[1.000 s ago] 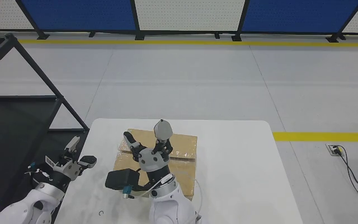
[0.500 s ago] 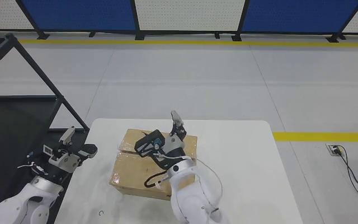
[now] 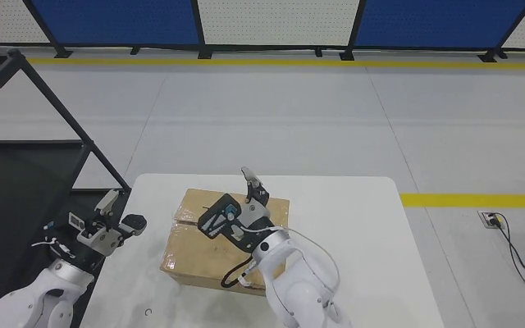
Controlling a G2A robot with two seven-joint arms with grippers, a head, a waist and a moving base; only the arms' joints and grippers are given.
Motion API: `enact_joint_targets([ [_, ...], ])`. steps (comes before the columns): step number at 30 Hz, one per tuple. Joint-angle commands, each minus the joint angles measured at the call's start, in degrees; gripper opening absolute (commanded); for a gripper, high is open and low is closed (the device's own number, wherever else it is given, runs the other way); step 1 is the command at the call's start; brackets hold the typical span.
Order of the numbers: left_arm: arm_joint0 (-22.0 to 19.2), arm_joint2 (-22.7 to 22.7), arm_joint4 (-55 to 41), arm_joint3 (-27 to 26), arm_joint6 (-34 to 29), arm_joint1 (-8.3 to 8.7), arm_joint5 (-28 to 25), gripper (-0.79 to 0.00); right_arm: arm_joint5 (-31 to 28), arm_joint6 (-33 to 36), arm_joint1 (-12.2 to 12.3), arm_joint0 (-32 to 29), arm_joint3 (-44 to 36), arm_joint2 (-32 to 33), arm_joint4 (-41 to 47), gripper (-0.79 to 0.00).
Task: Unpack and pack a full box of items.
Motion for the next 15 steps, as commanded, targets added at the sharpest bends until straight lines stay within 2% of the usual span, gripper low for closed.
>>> enact_joint_targets([
  [1, 0.05, 0.19, -2.21, -0.85, 1.11, -0.22, -0.80, 0.000, -1.41, 0.39, -0.10, -0.79, -0.38, 0.71, 6.36, 0.000],
  [2, 0.02, 0.34, -3.09, -1.32, 1.81, -0.34, -1.22, 0.000, -2.29, 1.40, -0.17, -0.74, -1.21, 1.59, 10.06, 0.000],
  [4, -0.23, 0.55, -4.16, -2.13, 2.01, -0.49, -2.81, 0.000, -4.97, 8.74, -0.49, -0.86, -1.65, 3.63, 22.19, 0.000],
  [7, -0.65, 1.13, -6.15, -2.39, 0.85, -0.69, -4.91, 0.000, -4.76, 17.67, -0.75, 0.09, -2.26, 7.35, 37.82, 0.000],
  [12, -1.01, 3.19, -4.98, -3.04, -1.67, -0.90, -9.60, 0.000, 0.68, 29.20, -0.98, 2.70, -0.70, 13.47, 64.35, 0.000],
  [13, -1.01, 3.43, -6.33, -3.54, -2.49, -0.96, -9.44, 0.000, 2.23, 31.29, -0.89, 3.25, 0.26, 15.02, 68.64, 0.000],
  [15, -0.95, 3.38, -6.70, -3.67, -2.82, -0.96, -9.25, 0.000, 2.60, 31.80, -0.83, 3.57, 0.30, 15.48, 69.20, 0.000],
])
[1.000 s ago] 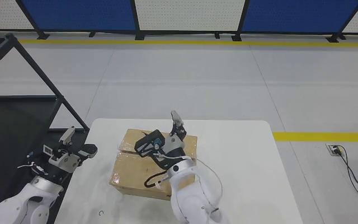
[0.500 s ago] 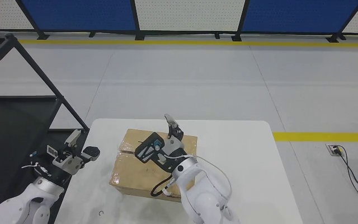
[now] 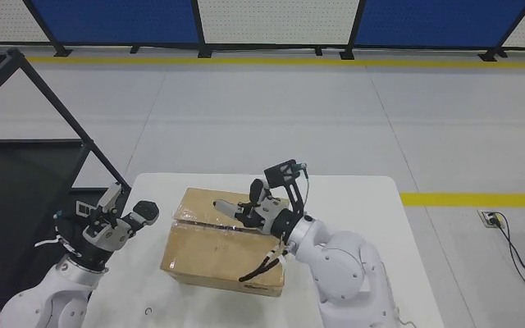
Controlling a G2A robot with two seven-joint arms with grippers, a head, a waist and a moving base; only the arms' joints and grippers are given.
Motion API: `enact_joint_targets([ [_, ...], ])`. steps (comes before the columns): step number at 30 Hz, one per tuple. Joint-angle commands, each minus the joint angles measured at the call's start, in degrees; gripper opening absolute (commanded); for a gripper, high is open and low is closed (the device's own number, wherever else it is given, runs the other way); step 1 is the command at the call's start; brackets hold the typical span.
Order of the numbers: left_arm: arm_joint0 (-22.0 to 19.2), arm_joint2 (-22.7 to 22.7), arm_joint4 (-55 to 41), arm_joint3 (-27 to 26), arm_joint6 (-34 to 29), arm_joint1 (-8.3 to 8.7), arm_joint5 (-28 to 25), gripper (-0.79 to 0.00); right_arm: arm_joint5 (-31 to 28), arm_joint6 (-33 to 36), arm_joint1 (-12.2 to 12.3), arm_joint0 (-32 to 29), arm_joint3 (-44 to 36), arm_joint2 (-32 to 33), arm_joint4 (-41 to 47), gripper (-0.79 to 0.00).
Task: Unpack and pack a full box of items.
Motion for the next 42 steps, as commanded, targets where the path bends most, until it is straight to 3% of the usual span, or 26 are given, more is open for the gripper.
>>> enact_joint_targets([
  [1, 0.01, -0.06, -0.84, -0.02, -0.04, 0.00, 0.16, 0.000, -0.04, -0.14, 0.01, -0.03, -0.01, -0.10, -0.30, 0.000],
  [9, 0.45, -0.60, 2.56, 1.30, 1.97, 0.08, -0.35, 0.000, 0.04, -0.17, 0.04, -0.45, 0.43, -0.50, -0.30, 0.000],
  [11, 1.16, -0.22, 3.95, 2.64, 3.66, -0.01, -0.10, 0.000, 2.97, -0.12, 0.09, -0.18, 2.07, -1.85, -1.73, 0.000],
  [21, 3.52, 1.15, 16.65, 7.92, 5.00, 0.15, -1.96, 0.000, 10.25, 2.93, -0.03, 5.15, 12.90, -1.18, 15.98, 0.000],
  [25, 2.37, 3.08, 21.69, 10.68, 4.76, 0.20, -2.25, 0.000, 10.58, 3.61, 0.14, 5.45, 12.89, -0.88, 16.82, 0.000],
  [32, 0.79, 5.35, 20.44, 12.61, 0.55, 0.07, -1.24, 0.000, 10.43, 4.01, 0.33, 4.87, 12.79, -1.58, 16.73, 0.000],
  [42, 1.95, 5.04, 18.67, 11.75, -1.58, 0.07, -0.60, 0.000, 19.16, 9.39, 1.38, 6.97, 16.85, -1.46, 19.28, 0.000],
])
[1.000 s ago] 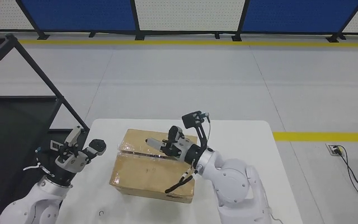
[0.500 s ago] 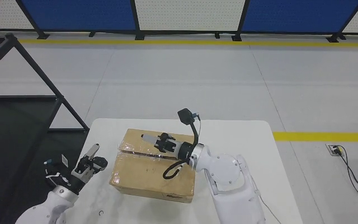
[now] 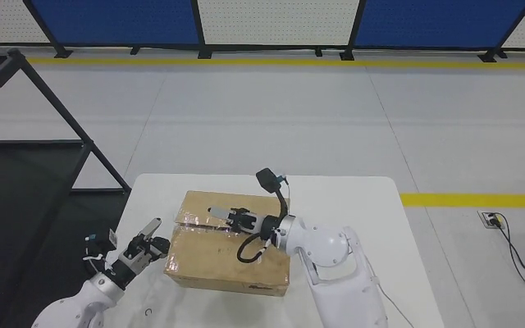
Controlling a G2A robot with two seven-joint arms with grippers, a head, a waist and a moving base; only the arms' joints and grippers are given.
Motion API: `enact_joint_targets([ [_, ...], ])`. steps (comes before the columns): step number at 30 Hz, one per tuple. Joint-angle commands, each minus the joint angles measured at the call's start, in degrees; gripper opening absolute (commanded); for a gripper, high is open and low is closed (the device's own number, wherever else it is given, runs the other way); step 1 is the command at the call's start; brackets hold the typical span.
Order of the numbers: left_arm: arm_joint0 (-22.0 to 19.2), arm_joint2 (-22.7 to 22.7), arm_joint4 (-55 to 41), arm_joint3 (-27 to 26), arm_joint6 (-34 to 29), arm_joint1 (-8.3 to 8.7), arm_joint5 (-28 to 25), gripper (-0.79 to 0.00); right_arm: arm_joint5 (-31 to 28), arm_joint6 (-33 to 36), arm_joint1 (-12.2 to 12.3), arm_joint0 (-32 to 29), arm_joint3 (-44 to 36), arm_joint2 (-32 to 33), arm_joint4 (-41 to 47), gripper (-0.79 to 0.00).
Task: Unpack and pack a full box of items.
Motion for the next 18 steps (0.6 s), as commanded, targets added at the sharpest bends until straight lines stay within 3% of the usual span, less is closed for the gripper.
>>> enact_joint_targets([
  [1, 0.23, -0.17, 0.13, -0.26, 0.35, 0.00, 0.09, 0.000, 0.59, 0.85, 0.13, 0.54, 1.46, 0.24, 1.99, 0.000],
  [3, 0.34, -0.64, -0.14, -0.65, 1.65, -0.05, -0.11, 0.000, 0.76, 1.43, 0.28, 1.40, 3.09, 0.59, 3.91, 0.000],
  [4, 0.33, -0.99, -0.54, -0.79, 2.57, -0.09, -0.21, 0.000, 0.81, 1.88, 0.37, 1.86, 3.86, 0.58, 4.50, -0.286],
  [6, 0.13, -1.55, -1.69, -1.12, 4.70, -0.23, -0.53, 0.000, 0.96, 2.26, 0.57, 2.61, 5.19, 0.55, 5.12, -0.520],
  [7, 0.06, -1.70, -2.07, -1.32, 5.55, -0.30, -0.69, 0.000, 0.94, 2.33, 0.66, 2.94, 5.68, 0.52, 5.41, -0.727],
  [8, 0.01, -1.87, -2.25, -1.65, 6.53, -0.36, -1.01, 0.000, 0.78, 2.03, 0.75, 3.12, 6.09, 0.56, 5.76, -0.785],
  [18, 0.05, -1.84, -5.66, -6.37, 11.78, -1.09, -3.68, 0.000, 2.14, 1.63, 1.84, 3.59, 8.05, -0.28, 5.51, -0.785],
])
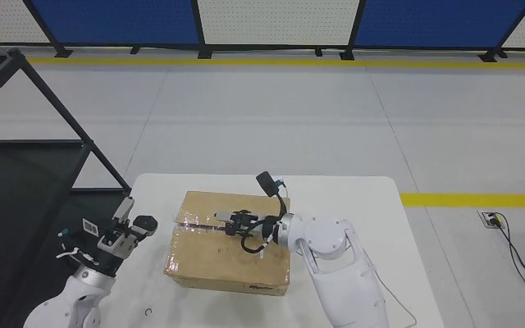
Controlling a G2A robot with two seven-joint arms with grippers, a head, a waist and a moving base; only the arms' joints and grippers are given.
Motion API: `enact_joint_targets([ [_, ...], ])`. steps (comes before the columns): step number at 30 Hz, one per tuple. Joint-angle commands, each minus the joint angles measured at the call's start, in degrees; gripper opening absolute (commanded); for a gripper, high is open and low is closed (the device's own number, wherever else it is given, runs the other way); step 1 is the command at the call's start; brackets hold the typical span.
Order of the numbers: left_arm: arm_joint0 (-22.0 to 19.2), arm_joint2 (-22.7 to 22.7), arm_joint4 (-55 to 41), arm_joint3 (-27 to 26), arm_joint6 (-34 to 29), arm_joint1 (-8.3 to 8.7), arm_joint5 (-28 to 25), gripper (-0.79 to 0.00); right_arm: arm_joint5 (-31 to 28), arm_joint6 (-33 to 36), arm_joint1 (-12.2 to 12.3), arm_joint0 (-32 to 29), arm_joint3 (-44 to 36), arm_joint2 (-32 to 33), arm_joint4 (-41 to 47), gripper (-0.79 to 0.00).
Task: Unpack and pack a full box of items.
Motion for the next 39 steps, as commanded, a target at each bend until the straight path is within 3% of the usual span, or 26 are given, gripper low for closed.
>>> enact_joint_targets([
  [1, 0.01, 0.15, -0.69, -0.67, 0.23, -0.11, -0.15, 0.000, 0.79, -0.03, 0.22, -0.06, 0.20, -0.14, -0.34, -0.785],
  [15, -1.06, 1.46, -5.81, -4.92, -4.32, -0.50, 2.36, 0.000, 8.84, -2.76, 1.31, 0.54, 1.32, -3.83, -6.14, -0.785],
  [20, -2.97, 4.05, -2.35, -4.91, -5.82, -0.49, 4.57, 0.000, 10.45, -3.61, 1.58, 1.35, 2.18, -4.59, -7.00, -0.785],
  [28, -6.95, 9.74, 3.79, -0.69, -5.12, -0.87, 6.69, 0.000, 10.14, -2.36, 2.21, 1.92, 3.80, -4.92, -6.18, -0.785],
  [39, -9.87, 12.74, 8.59, 3.84, -4.84, -1.14, 8.32, 0.000, 10.57, -3.44, 2.74, 3.04, 5.64, -5.85, -5.18, -0.785],
])
